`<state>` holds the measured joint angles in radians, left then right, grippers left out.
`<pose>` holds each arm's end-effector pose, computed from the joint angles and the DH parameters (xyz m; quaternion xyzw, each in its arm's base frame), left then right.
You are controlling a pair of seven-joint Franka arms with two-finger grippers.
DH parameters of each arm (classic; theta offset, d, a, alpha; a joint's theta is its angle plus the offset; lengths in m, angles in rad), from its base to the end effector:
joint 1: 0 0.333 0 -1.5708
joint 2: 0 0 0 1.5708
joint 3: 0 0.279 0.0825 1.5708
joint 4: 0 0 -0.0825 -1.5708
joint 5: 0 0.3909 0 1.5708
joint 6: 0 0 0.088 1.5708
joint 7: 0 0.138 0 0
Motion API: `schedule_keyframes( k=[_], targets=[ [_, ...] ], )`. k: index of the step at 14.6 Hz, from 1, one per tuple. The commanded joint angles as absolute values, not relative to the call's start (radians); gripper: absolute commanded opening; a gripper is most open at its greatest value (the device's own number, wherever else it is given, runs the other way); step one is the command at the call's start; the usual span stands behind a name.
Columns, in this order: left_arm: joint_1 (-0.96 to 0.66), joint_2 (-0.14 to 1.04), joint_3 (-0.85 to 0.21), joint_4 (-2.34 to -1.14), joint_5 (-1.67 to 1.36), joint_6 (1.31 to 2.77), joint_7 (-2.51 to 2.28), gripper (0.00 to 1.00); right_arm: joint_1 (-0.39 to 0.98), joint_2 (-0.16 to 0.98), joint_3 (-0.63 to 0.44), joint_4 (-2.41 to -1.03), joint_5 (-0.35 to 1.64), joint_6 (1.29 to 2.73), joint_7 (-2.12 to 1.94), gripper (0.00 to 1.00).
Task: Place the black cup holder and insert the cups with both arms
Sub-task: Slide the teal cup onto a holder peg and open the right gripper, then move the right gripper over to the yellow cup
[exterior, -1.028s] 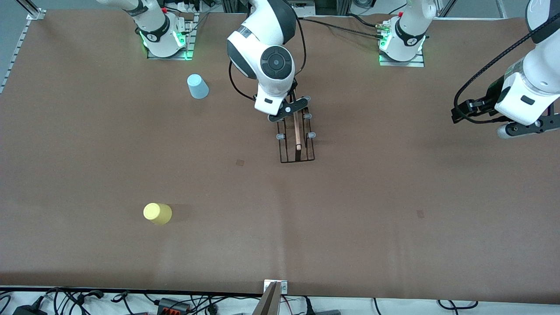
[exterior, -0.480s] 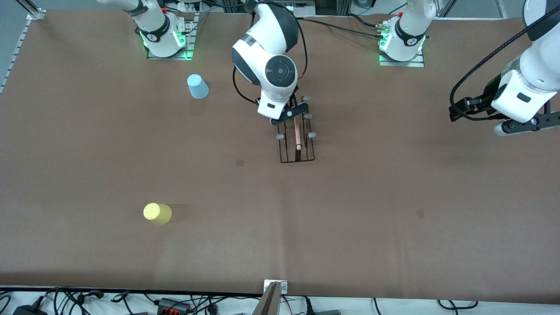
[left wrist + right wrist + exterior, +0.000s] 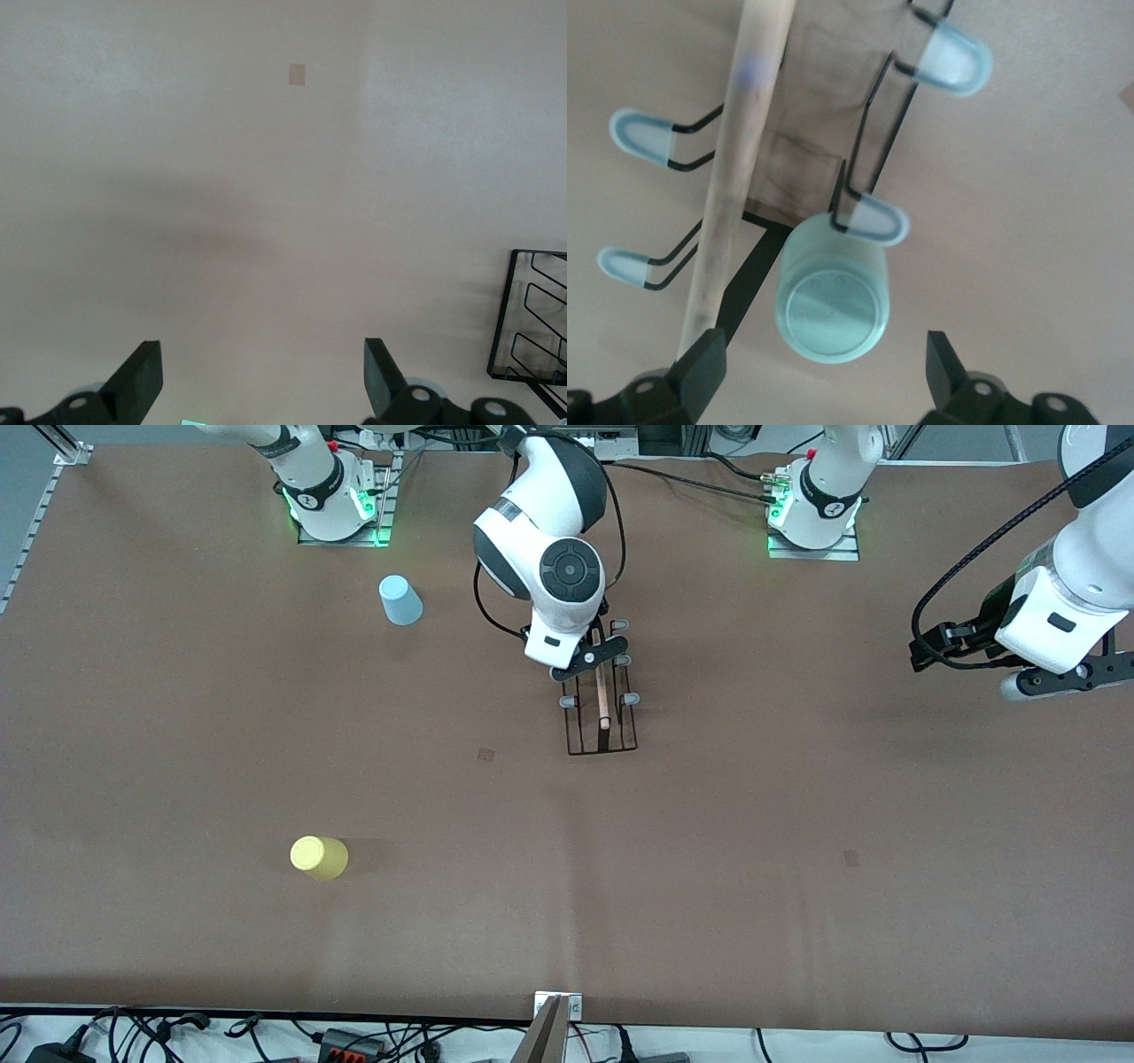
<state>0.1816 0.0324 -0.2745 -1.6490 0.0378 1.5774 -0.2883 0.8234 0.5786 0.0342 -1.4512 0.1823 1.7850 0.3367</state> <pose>0.5603 -0.0454 0.5024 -0.9939 -0.0962 0.0477 0.0240 0.4188 0.5125 0.2693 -0.9623 -0.2237 0.1541 0.0107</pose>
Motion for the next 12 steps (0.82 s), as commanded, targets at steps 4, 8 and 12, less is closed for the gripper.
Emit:
schedule_keyframes(
  k=[4,8,12],
  targets=[
    [0.196,0.015,-0.285,-1.663,0.035,1.588,-0.267,1.00,0.720,0.439,0.021,-1.445,0.181,1.706,0.341,1.00],
    [0.196,0.015,-0.285,-1.663,0.035,1.585,-0.267,1.00,0.638,0.402,-0.038,-1.445,0.016,1.718,0.350,1.00],
    [0.195,0.015,-0.285,-1.663,0.035,1.582,-0.267,1.00,0.530,0.436,-0.135,-1.445,-0.024,1.735,0.327,1.00]
  ],
)
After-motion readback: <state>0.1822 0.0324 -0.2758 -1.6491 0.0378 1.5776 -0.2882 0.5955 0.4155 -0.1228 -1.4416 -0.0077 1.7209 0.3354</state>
